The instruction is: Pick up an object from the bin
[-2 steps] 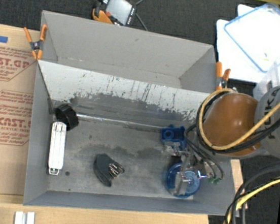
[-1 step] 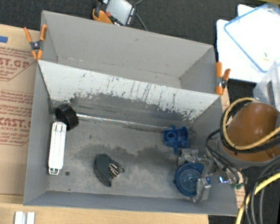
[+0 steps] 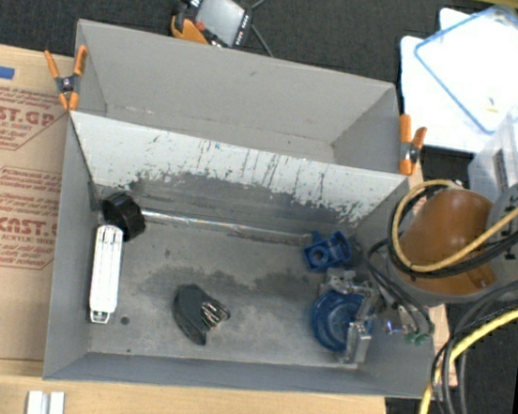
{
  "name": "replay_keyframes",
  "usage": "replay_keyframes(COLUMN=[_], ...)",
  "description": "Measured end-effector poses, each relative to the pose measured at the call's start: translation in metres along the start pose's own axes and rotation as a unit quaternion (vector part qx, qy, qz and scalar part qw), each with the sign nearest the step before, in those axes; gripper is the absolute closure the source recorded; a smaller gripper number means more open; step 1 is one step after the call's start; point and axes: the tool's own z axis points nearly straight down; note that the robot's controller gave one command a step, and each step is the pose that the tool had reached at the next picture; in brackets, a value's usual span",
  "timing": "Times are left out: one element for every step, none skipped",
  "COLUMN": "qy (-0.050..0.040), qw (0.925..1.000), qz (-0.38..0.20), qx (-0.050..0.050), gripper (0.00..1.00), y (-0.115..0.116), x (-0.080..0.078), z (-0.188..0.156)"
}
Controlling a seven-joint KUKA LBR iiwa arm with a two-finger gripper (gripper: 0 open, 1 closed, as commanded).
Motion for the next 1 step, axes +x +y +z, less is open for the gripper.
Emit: replay_keyframes(qy=[0.0014], qw=[0.9797], qz=[-0.200], qx=[-0.007], gripper=[1.00], y=[-0.0073], x=[-0.0231], z=[-0.0006])
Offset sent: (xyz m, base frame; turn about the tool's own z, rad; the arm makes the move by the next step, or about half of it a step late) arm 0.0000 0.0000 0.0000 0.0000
